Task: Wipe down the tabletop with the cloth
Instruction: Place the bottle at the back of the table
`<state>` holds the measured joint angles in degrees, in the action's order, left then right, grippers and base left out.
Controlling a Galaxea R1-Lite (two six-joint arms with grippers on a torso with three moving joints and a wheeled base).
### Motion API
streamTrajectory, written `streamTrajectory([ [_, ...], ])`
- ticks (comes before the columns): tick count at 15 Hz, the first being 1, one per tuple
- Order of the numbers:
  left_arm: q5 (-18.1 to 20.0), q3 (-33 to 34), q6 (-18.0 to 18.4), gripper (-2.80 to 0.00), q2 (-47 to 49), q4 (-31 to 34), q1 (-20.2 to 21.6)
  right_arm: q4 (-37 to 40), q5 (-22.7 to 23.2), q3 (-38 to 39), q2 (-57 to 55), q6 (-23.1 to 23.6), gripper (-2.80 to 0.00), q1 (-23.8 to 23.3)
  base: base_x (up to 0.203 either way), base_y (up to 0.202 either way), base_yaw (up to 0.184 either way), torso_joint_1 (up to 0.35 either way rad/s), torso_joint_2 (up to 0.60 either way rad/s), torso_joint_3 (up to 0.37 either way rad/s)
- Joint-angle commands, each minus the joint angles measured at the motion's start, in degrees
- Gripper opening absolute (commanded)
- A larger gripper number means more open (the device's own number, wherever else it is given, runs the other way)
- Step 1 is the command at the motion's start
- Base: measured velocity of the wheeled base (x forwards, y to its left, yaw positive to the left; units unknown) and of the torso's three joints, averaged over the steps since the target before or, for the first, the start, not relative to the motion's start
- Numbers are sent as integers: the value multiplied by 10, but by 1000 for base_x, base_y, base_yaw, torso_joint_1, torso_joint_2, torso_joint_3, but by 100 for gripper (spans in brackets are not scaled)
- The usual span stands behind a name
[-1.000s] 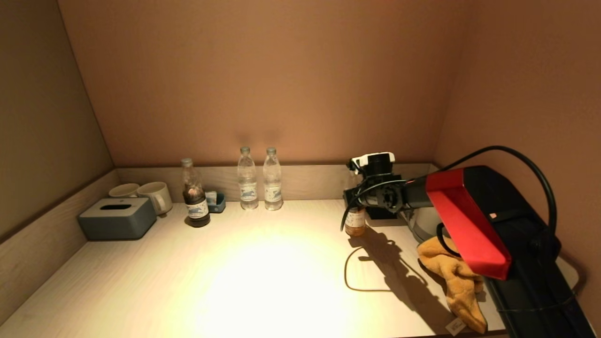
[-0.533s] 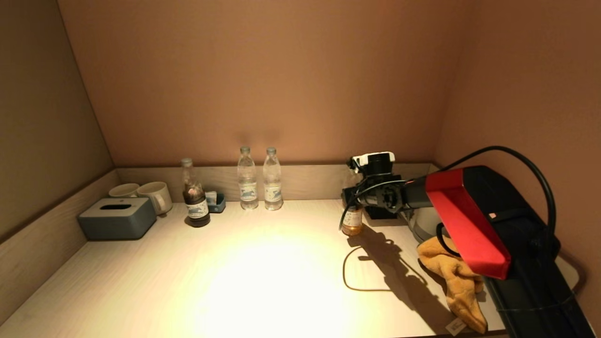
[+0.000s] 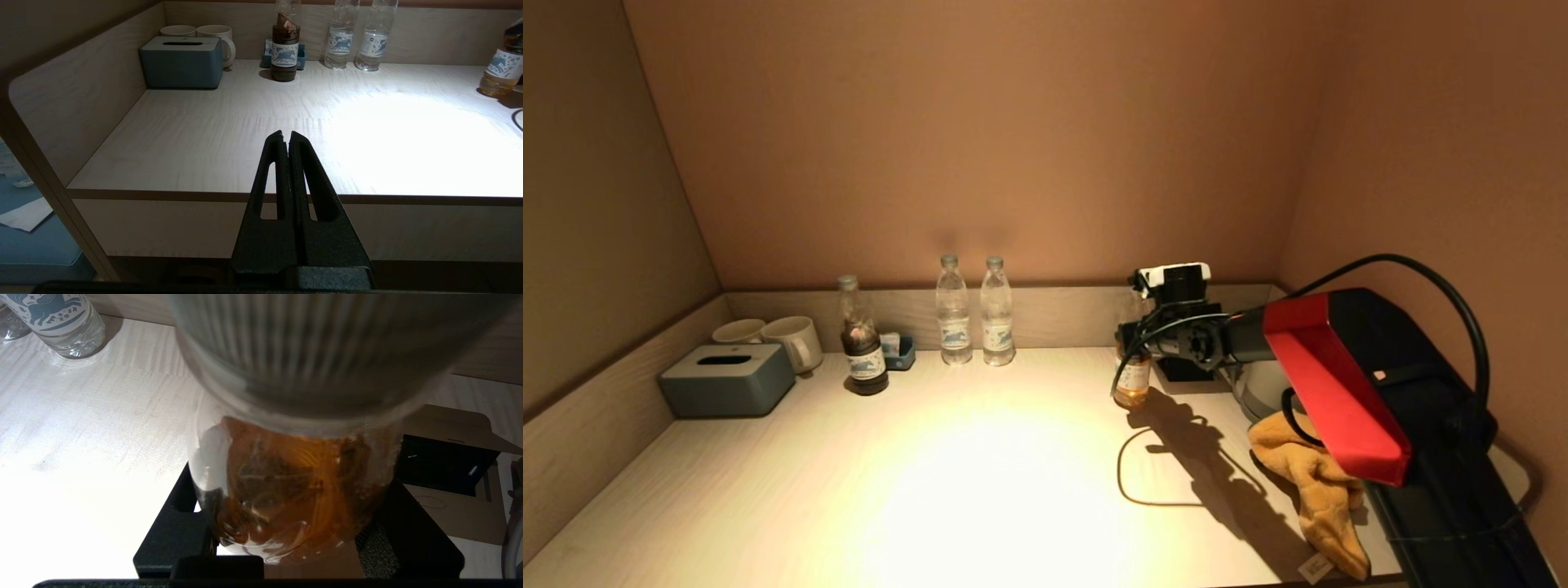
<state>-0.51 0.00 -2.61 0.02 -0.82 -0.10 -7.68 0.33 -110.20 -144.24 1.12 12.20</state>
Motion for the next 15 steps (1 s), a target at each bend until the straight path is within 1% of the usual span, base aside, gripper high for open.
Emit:
streamTrajectory([
  [1,0,0,0,-280,0,-1,0,0,0,0,-2,0,-280,0,0,0,0,0,0,0],
  [11,0,0,0,-280,0,-1,0,0,0,1,-11,0,-280,0,0,0,0,0,0,0],
  [12,0,0,0,-280,0,-1,0,0,0,1,-13,0,-65,0,0,0,0,0,0,0],
  [13,0,0,0,-280,0,-1,0,0,0,1,-13,0,0,0,0,0,0,0,0,0],
  [15,0,0,0,-280,0,-1,0,0,0,2,-15,-1,0,0,0,0,0,0,0,0],
])
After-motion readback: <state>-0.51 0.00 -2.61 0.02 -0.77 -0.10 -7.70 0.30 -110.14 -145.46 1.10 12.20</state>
